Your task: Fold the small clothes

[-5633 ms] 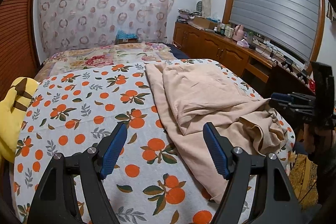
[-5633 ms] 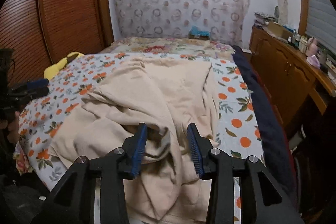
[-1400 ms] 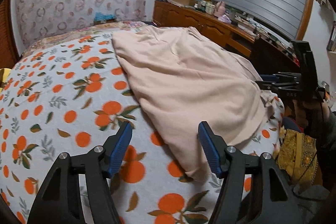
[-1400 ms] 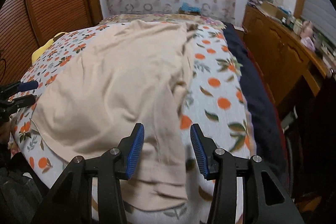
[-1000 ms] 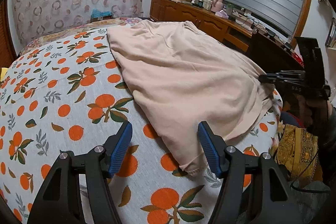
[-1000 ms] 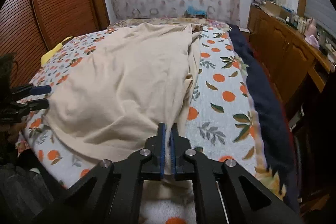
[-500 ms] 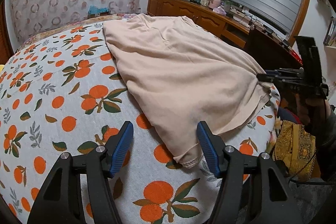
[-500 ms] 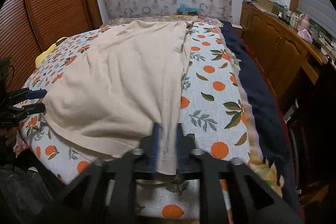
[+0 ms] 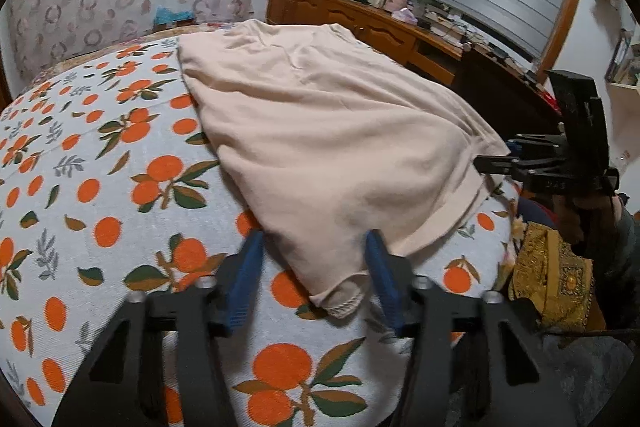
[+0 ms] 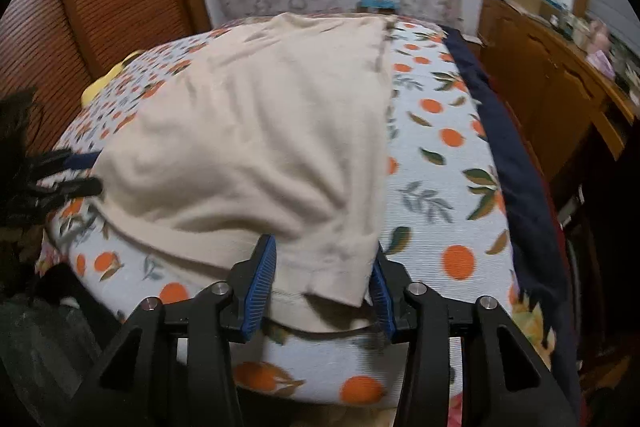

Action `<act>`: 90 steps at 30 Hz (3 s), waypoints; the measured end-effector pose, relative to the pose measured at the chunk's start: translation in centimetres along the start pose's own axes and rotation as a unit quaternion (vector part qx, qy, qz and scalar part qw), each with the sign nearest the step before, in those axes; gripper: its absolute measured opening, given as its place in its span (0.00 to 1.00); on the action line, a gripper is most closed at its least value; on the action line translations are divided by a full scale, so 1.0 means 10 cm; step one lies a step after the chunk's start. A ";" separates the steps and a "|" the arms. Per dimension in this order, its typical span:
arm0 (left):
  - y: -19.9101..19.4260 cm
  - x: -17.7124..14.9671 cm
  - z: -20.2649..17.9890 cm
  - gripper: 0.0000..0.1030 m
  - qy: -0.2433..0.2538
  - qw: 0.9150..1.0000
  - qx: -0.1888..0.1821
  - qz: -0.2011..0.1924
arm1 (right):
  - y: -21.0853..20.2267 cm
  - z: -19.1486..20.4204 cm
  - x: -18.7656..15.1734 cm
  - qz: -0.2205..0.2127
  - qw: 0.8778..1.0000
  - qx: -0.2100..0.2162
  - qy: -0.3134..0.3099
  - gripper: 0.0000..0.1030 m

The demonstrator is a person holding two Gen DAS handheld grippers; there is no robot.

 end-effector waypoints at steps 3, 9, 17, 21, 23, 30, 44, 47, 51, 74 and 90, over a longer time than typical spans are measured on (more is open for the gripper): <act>-0.01 -0.02 -0.04 0.14 0.005 1.000 -0.010 0.002 | 0.01 0.07 -0.01 -0.001 1.000 0.008 -0.007 0.13; -0.13 0.13 -0.01 0.09 -0.006 1.000 -0.027 -0.014 | -0.14 0.11 0.09 -0.042 0.998 0.043 0.006 0.09; -0.35 0.67 0.13 0.08 -0.025 0.996 -0.028 -0.076 | -0.51 0.08 0.59 -0.126 0.991 0.050 -0.009 0.09; -0.33 1.08 0.32 0.08 -0.036 0.994 -0.018 -0.098 | -0.54 0.03 1.00 -0.158 0.986 0.048 -0.022 0.09; -0.28 1.30 0.45 0.08 -0.039 0.993 -0.005 -0.108 | -0.48 -0.02 1.24 -0.167 0.985 0.039 -0.028 0.09; 0.08 1.81 0.88 0.08 -0.055 0.993 0.025 -0.104 | -0.03 -0.26 1.88 -0.156 0.987 0.006 -0.044 0.09; 0.73 2.06 1.21 0.46 -0.027 0.995 0.068 -0.074 | 0.63 -0.44 2.25 -0.092 0.996 0.012 -0.013 0.22; 0.70 1.98 1.25 0.71 -0.025 0.996 0.058 -0.067 | 0.48 -0.50 2.28 -0.106 0.994 -0.015 -0.014 0.44; 0.75 1.79 1.26 0.77 -0.009 0.997 0.063 -0.042 | 0.40 -0.46 2.14 -0.100 0.995 -0.007 -0.027 0.49; 1.28 2.18 1.86 0.77 -0.052 0.985 0.159 -0.034 | 0.84 -0.94 2.41 -0.071 0.996 -0.030 0.035 0.10; 1.43 2.02 1.56 0.77 -0.036 0.995 0.098 0.002 | 0.67 -0.74 2.12 -0.067 0.997 -0.009 0.024 0.65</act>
Point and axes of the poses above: each gripper's, at about its wrist camera, not at the fingertips, and y roughly the way its jaws point, z to its left, x to its top, the point moved 8 cm from there along y, roughly the way its jaws point, and after that the axes turned 8 degrees about x, right-handed, at the moved point
